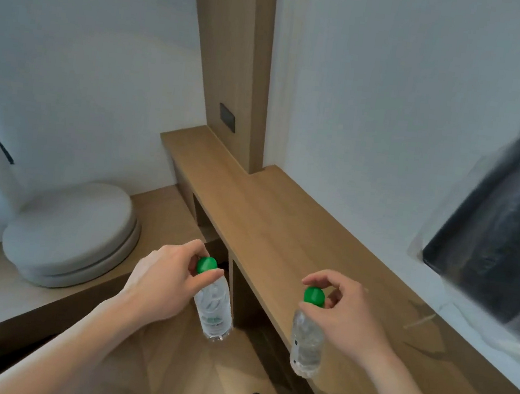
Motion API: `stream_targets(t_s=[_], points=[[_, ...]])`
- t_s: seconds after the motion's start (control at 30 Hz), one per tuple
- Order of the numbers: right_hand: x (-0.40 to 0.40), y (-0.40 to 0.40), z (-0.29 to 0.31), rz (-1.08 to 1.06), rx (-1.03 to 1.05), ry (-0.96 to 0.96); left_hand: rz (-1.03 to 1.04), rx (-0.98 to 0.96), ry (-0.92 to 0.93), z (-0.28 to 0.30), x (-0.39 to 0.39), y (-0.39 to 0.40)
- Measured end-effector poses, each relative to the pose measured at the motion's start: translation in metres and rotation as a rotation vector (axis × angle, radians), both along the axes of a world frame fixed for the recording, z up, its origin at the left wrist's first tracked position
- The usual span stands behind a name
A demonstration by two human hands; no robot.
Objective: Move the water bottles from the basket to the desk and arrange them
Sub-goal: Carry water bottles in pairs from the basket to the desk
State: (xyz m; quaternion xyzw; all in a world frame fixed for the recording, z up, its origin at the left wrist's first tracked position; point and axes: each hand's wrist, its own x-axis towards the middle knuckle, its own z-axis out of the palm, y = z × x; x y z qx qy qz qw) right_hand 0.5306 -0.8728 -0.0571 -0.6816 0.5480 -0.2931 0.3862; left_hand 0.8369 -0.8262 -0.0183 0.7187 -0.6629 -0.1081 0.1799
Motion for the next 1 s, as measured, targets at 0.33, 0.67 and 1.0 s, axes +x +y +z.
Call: stream_targets(t_s=[0.33, 0.67, 1.0], points=[[0.040, -0.154, -0.019, -0.042, 0.046, 0.045, -0.019, 0.081, -0.023, -0.020, 0.037, -0.170], [0.072, -0.252, -0.031, -0.225, 0.098, 0.030, -0.135, 0.135, -0.045, -0.075, 0.091, -0.356], [0.131, -0.343, -0.057, -0.512, 0.134, 0.089, -0.444, 0.178, -0.153, -0.108, 0.122, -0.557]])
